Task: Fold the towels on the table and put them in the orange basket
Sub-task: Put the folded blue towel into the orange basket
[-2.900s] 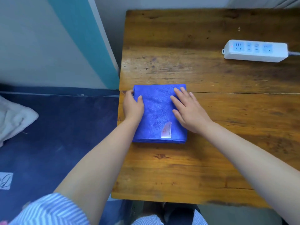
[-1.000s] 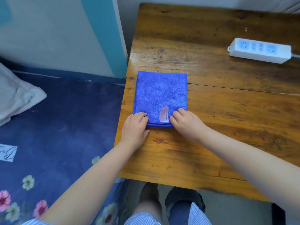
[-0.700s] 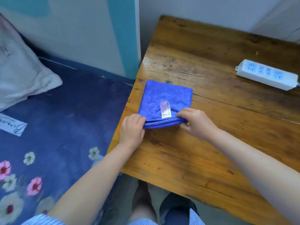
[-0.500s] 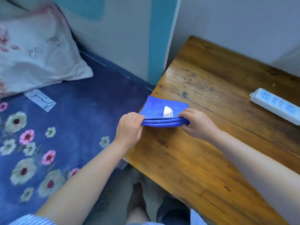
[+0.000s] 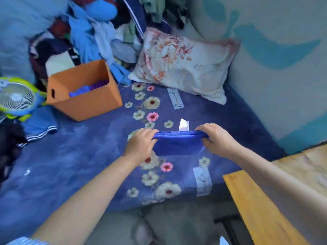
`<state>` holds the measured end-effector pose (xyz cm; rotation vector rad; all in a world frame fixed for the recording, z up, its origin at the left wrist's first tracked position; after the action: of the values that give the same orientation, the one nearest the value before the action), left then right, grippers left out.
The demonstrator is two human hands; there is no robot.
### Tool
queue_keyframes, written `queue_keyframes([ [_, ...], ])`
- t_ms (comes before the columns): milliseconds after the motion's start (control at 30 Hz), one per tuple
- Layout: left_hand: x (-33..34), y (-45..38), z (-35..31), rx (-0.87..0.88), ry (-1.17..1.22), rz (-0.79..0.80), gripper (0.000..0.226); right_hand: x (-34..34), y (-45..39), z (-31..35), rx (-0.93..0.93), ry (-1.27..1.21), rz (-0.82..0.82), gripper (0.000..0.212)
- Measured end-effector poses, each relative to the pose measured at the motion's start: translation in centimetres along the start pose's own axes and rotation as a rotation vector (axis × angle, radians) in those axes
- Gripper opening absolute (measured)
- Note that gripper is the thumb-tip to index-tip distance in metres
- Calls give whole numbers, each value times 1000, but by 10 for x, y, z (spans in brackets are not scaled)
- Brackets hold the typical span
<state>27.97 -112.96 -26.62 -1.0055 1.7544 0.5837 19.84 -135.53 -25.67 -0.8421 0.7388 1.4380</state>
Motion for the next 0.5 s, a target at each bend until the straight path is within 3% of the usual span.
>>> queue_keyframes([
  [333, -124, 35, 212, -263, -347, -68, 33, 93, -168, 174, -282, 49, 106, 32],
  [500, -158, 20, 265, -377, -263, -107, 34, 112, -231, 218, -329, 36, 77, 31],
])
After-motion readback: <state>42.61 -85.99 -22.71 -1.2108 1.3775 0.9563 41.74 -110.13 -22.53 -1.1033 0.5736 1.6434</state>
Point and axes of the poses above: each hand's wrist, its own y-axis away from the middle knuckle, its own x-axis out of the palm, z = x × y, the point moved 1 cm from there along -y, towards the middle knuckle, and after that the axes turned 6 degrees about -x, right-handed, at the moved point
